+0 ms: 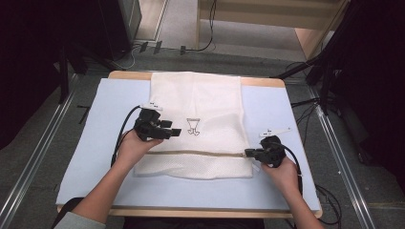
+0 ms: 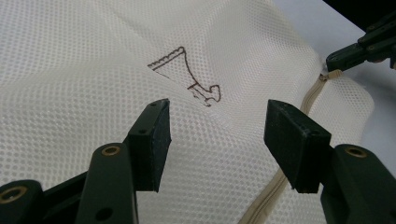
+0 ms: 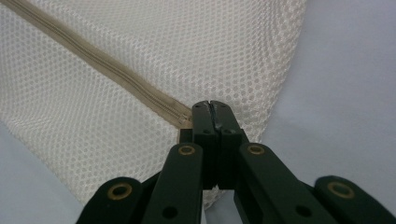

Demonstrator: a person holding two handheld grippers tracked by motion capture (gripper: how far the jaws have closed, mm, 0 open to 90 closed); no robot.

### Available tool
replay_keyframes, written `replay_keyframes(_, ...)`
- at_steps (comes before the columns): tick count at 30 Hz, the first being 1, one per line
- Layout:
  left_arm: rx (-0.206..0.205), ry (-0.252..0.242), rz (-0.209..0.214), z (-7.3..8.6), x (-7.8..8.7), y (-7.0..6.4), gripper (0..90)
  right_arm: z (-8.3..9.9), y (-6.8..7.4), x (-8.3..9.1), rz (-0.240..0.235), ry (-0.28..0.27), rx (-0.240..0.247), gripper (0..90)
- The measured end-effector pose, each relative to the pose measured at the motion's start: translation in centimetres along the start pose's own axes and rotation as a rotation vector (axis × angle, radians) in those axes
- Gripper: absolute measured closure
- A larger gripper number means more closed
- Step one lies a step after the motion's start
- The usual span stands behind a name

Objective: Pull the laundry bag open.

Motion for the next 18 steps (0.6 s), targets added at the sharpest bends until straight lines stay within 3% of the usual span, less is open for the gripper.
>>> replay_keyframes(7, -0.031, 0.021, 0.019, -0.2, -1.2, -1.0, 41.8, -0.1, 0.2, -0.1, 0.001, -0.002, -0.010, 89.8)
replay_keyframes(18, -0.061, 0.038, 0.050, -0.4, -2.8, -2.4, 41.7, -0.7, 1.6, 0.1, -0.030, -0.026, 0.019, 89.8)
Point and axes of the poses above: each handheld gripper's, and its own axes: x roughly backward along the jaws, z roughly out of its underside, y roughly to its left, the point moved 7 cm from there along -x, roughly forward along the jaws, and after that the axes turned 13 degrees about z, right-handed, at the moved point
